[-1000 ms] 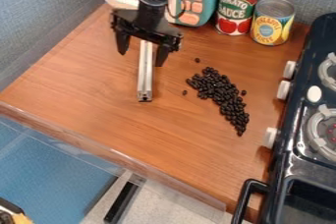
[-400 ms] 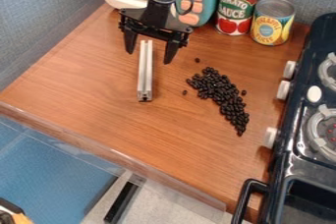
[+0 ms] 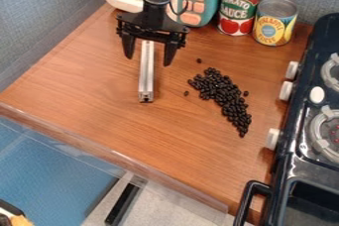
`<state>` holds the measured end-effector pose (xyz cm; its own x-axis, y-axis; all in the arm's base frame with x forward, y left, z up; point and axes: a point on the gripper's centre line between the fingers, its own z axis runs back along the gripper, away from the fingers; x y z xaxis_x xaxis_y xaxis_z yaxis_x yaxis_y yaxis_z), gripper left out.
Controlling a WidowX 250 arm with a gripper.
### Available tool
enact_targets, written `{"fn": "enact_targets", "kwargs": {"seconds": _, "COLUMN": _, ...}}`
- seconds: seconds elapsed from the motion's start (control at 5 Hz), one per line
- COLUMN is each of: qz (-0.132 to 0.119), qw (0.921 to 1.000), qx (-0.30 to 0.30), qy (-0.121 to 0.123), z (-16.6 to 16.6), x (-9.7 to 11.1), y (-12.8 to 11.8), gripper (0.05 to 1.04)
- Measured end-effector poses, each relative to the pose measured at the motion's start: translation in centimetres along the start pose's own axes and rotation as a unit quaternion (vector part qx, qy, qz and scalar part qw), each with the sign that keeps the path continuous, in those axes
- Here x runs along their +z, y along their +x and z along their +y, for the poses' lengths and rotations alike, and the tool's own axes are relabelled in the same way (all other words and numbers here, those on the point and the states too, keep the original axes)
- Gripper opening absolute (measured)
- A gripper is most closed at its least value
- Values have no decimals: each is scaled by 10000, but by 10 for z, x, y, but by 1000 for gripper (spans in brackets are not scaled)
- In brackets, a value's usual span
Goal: Sweep into pile
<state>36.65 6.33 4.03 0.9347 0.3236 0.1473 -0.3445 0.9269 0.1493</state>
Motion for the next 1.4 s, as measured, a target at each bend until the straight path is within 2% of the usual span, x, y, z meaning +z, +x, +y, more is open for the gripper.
{"fn": "enact_targets", "kwargs": {"seconds": 0.2, "qz": 103, "qw": 9999, "qx": 43, "qy": 75, "z": 2, "x": -11, "y": -2, "gripper": 1001}}
{"fn": "enact_targets", "kwargs": {"seconds": 0.4, "qz": 242, "qw": 9996, "qx": 106, "qy": 76, "z": 4, "x": -17, "y": -6, "gripper": 949}}
{"fn": "enact_targets", "kwargs": {"seconds": 0.8, "qz": 321, "qw": 9994, "qx": 115, "qy": -74, "z": 5, "x": -23, "y": -12, "gripper": 391}}
{"fn": "enact_targets", "kwargs": {"seconds": 1.0, "qz": 365, "qw": 9990, "qx": -73, "qy": -259, "z": 8, "x": -20, "y": -17, "gripper": 380}}
{"fn": "enact_targets", "kwargs": {"seconds": 1.4, "qz": 126, "qw": 9938, "qx": -413, "qy": -1021, "z": -3, "x": 24, "y": -17, "gripper": 380}}
